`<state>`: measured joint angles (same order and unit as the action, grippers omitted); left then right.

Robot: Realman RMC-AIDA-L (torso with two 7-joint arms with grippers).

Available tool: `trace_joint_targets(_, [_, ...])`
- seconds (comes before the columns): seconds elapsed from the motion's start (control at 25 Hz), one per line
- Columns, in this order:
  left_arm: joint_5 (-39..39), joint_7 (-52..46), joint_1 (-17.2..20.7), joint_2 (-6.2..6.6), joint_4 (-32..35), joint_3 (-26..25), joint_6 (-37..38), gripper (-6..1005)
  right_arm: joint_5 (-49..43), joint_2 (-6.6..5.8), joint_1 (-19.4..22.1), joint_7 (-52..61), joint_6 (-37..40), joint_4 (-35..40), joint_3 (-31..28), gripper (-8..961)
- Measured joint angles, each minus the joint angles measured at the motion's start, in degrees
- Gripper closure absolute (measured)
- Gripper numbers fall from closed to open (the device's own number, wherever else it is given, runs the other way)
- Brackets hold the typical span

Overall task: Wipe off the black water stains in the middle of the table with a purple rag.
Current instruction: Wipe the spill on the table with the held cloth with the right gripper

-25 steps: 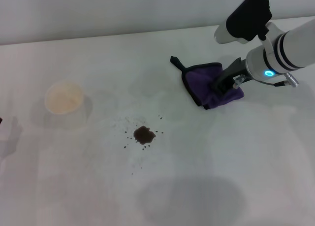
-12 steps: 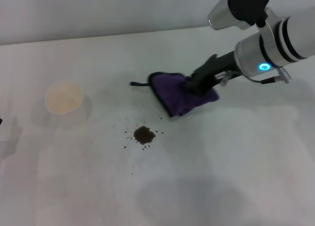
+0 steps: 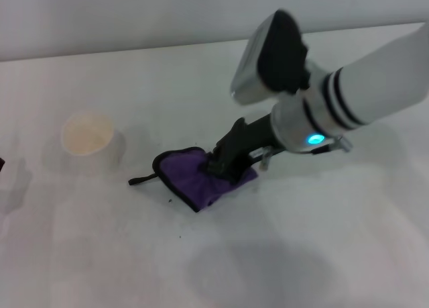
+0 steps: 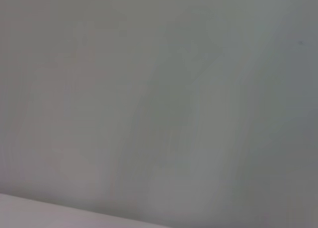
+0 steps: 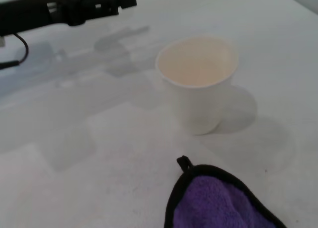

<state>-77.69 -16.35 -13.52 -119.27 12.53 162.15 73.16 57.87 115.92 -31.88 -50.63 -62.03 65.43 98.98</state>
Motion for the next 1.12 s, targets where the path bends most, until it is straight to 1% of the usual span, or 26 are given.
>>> trace_joint_targets(0.2, [0.0,0.0,0.0,0.0,0.1,0.0,-0.7,127,1.1,0.01,0.7,0.0,10.5,-2.2,7.7,871])
trace_joint_targets(0.32, [0.0,0.0,-0.1,0.0,0.2,0.0,-0.7,126,1.1,0.01,0.8,0.0,15.2,-4.3,11.2,871])
trace_joint_targets(0.44, [0.0,0.0,-0.2,0.0,0.3,0.0,-0.8,126,1.4,0.15,0.5,0.0,17.9,-6.7,13.2,871])
trace_joint_targets(0.6, [0.0,0.0,-0.6,0.0,0.4,0.0,-1.3,126,4.7,0.23,0.8,-0.5,21.8,-8.9,15.1,871])
trace_joint_targets(0.72, [0.0,0.0,-0.7,-0.04,0.4,0.0,-1.4,126,6.4,0.17,0.9,-0.8,23.1,-9.3,16.5,871])
trace_joint_targets(0.84, [0.0,0.0,-1.0,-0.09,0.4,0.0,-1.4,126,7.2,0.16,0.9,-0.9,22.6,-9.2,17.4,872])
trace_joint_targets(1.12, [0.0,0.0,-1.4,-0.09,0.3,0.0,-1.5,127,12.5,0.21,0.4,-3.7,21.1,-8.7,21.9,872])
